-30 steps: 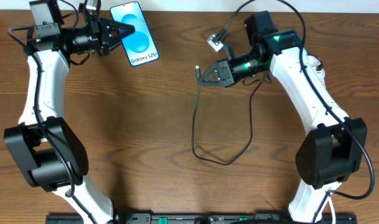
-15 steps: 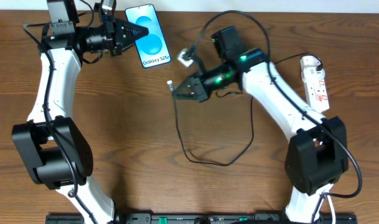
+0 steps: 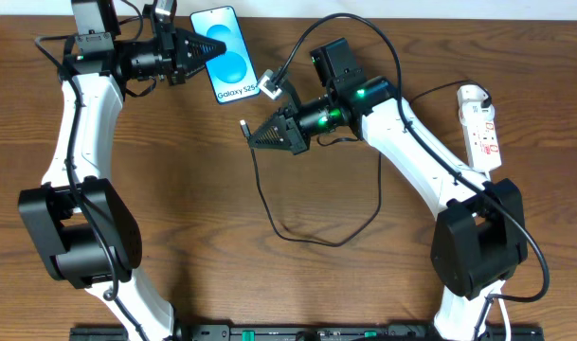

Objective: Plug charger to phone and switch on socket

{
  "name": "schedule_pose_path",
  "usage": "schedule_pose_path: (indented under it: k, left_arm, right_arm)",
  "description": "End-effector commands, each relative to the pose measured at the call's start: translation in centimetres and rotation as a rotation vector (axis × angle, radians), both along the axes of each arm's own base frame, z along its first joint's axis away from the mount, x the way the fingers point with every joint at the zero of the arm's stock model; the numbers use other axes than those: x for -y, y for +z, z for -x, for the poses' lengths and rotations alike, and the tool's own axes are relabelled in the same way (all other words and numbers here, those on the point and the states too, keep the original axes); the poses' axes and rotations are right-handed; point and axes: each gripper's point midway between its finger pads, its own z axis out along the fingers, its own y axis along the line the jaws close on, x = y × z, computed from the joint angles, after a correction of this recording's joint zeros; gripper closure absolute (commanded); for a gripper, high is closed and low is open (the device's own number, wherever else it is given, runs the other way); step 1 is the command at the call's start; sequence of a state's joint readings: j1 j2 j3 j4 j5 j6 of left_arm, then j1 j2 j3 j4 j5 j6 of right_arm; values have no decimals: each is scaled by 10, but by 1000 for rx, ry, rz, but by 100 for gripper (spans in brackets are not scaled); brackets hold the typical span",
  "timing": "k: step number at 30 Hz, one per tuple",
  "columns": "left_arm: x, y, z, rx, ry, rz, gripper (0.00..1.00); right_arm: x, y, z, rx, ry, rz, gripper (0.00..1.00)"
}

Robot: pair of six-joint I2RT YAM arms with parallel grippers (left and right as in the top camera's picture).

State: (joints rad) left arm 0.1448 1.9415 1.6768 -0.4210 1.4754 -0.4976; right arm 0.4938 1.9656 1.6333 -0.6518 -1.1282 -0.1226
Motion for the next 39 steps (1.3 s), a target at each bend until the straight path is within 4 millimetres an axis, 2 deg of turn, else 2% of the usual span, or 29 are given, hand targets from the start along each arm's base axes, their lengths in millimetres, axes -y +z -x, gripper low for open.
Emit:
schedule_pose_path:
  k: [1,15,18,39]
  left_arm:
    - [1,14,6,29,-19,16,92]
    - [1,16,6,43,-24,19,93]
    - [2,25,10,100,-66,46,92]
    - [2,30,8,152,-72,41,93]
  right_arm:
    - [-1,21,5,3,28,-70,99]
    - [-8,33,-13,-25,-43,-90,99]
    - [-8,30,-18,-40,-79,-65,99]
    - [-4,40,-22,-53,-73,-108,99]
